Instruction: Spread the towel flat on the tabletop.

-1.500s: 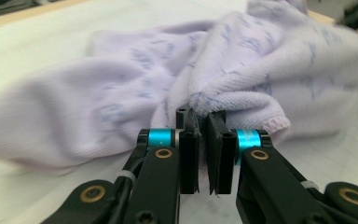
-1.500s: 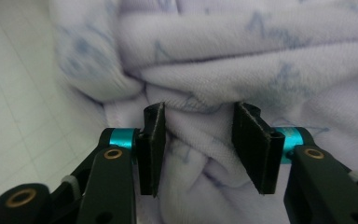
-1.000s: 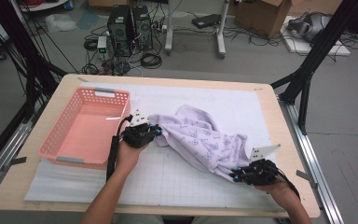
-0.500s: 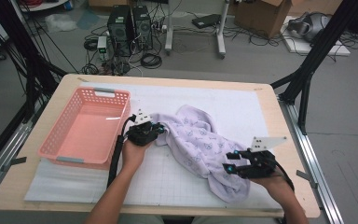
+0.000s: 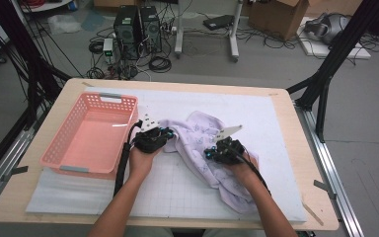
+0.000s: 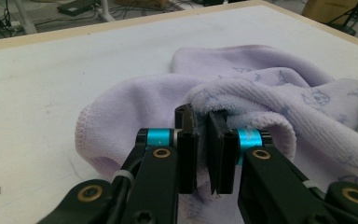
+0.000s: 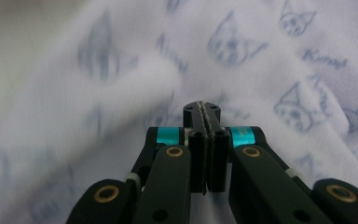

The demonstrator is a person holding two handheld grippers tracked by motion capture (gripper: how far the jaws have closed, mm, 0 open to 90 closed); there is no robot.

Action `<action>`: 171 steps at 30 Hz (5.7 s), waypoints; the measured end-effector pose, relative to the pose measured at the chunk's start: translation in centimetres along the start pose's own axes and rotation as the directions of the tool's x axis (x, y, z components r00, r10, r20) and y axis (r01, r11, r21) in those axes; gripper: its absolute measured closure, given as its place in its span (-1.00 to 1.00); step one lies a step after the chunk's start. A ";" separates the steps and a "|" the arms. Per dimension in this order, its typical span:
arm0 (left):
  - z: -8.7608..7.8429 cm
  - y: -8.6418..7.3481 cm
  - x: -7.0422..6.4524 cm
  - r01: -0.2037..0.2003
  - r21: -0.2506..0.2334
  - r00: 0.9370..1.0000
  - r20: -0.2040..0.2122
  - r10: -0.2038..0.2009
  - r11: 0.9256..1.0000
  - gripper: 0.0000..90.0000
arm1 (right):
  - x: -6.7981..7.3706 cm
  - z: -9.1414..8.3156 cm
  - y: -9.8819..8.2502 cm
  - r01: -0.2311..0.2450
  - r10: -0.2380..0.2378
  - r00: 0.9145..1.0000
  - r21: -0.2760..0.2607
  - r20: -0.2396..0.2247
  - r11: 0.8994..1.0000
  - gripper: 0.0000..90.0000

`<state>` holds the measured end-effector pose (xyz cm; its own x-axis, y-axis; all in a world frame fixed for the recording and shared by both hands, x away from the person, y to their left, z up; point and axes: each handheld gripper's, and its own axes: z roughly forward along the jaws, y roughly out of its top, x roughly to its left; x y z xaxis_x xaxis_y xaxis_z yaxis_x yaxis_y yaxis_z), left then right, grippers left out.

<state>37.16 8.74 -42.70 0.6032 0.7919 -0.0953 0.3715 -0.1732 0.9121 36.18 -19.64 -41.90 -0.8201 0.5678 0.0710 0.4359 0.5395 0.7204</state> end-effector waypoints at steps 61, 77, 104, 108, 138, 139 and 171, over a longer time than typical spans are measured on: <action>2.4 0.0 -6.7 -0.113 0.037 0.946 0.310 0.097 0.993 0.30 | -9.3 -8.4 -2.2 -0.271 0.412 0.828 -0.371 0.381 0.888 0.22; 7.3 1.1 -14.9 -0.218 0.053 0.906 0.382 0.182 0.974 0.04 | -5.1 -11.7 -9.1 -0.206 0.308 0.855 -0.273 0.416 0.940 0.21; 3.0 2.6 -4.3 0.009 -0.015 0.994 0.111 -0.007 1.000 0.95 | -4.0 -10.6 -7.9 -0.151 0.217 0.935 -0.238 0.280 0.959 0.06; 2.1 2.6 -2.6 0.044 -0.036 0.997 0.070 -0.041 0.998 0.95 | -3.3 -8.2 -7.4 -0.127 0.151 0.965 -0.125 0.213 0.984 0.02; 2.2 2.2 -1.0 0.080 -0.009 0.997 0.011 -0.080 0.997 0.39 | -7.3 -7.4 -2.0 -0.063 0.143 0.879 -0.187 0.454 0.980 0.89; 2.4 2.1 -1.3 0.070 0.002 0.997 0.026 -0.070 0.998 0.22 | -7.7 -7.1 -2.0 -0.082 0.165 0.864 -0.190 0.476 0.978 0.89; 6.5 -0.6 -9.2 -0.286 0.219 0.941 0.247 0.231 0.933 0.87 | -1.3 -8.7 -7.6 -0.119 0.157 0.955 -0.160 0.251 0.980 0.26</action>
<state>36.00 -2.26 -44.97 0.8276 0.5609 0.0224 0.3286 -0.5165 0.7907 30.75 -29.85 -41.46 -0.6223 0.7828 0.0078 0.4653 0.3619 0.8078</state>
